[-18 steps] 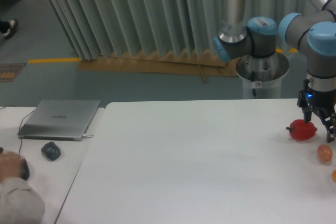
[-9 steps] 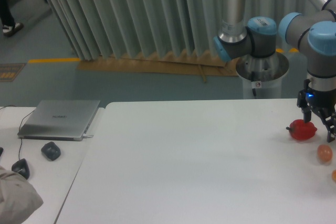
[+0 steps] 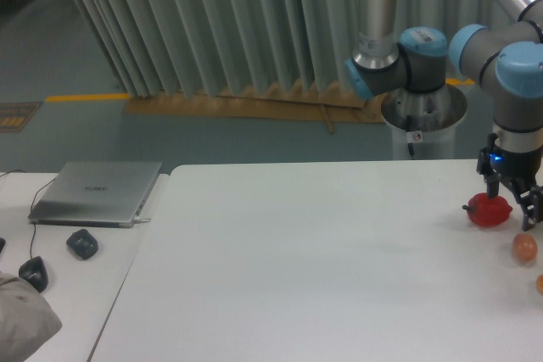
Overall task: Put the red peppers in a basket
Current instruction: 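Lower the gripper onto the red pepper and close it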
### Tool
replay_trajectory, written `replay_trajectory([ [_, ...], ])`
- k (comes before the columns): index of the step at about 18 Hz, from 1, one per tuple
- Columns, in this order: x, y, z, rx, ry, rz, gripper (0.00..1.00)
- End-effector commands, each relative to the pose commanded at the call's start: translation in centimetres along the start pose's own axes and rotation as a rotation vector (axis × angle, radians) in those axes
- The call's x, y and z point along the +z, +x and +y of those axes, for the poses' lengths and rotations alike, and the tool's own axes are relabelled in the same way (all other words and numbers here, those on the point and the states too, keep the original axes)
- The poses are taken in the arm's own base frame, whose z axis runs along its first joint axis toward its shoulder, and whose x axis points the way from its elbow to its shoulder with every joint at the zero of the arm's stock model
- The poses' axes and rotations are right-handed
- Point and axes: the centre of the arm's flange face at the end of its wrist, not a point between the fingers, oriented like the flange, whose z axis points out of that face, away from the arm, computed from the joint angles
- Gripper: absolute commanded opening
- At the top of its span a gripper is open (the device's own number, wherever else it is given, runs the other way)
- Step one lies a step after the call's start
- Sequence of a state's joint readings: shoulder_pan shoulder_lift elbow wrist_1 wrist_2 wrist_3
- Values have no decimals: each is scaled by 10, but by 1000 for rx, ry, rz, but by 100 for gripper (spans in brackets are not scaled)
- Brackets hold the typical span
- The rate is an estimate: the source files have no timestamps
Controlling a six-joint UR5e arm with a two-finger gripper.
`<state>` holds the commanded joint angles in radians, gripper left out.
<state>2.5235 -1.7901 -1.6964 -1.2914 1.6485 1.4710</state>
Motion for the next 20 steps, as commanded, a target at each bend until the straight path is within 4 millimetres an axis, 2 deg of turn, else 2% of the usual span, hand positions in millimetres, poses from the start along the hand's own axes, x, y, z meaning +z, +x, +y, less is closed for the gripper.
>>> replay_trajectory([
  [1,12,2,0,32,-80,22,100],
  [2,28,6,-15,96,-162,53,100],
  [3,31,8,-20,109,-173,71,100],
  [10,34,16,-18,174,-187,75,100],
  [17,44,27,-11,241,-292,102,100],
  [20,48,32,-20,250,-299,102,100],
])
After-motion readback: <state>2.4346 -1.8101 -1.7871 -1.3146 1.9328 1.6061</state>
